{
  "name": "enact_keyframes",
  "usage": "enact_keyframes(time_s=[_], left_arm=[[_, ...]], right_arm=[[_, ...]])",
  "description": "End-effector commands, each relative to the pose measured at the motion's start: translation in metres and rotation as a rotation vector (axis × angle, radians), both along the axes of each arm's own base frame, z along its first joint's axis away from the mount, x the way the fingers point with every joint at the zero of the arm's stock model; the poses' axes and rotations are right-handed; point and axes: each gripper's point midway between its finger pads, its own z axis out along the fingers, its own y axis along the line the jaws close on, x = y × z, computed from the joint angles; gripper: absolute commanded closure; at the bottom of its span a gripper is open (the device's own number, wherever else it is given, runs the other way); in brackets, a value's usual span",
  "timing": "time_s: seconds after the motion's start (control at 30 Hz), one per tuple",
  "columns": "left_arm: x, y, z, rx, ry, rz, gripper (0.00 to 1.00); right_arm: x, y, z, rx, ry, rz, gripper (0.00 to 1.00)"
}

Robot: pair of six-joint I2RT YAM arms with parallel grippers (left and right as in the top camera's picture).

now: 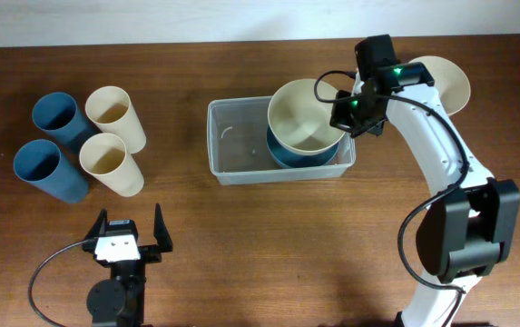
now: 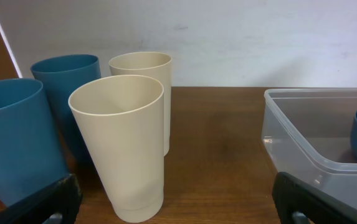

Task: Pack container
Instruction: 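Lower the cream bowl onto the blue bowl and release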

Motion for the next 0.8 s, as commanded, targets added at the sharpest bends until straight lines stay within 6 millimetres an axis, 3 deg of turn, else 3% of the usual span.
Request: enact_keyframes(time_s=[0.0, 0.23, 0.47, 0.77], left_arm=[[0.000, -0.001, -0.001, 0.014, 0.001, -0.008, 0.00], [0.000, -0.001, -0.001, 0.014, 0.001, -0.008, 0.00], [0.000, -0.001, -0.001, 0.014, 0.001, -0.008, 0.00], [0.000, -0.001, -0.001, 0.014, 0.001, -0.008, 0.01]], right_arm=[[0.001, 0.011, -0.004, 0.023, 0.013, 0.015, 0.96], [-0.002, 0.019, -0.012, 0.019, 0.031, 0.033, 0.95], [-0.001, 0.017, -0.013, 0.008, 0.027, 0.028, 0.79], [0.007, 0.023, -0.003, 0.043, -0.006, 0.038, 0.78]])
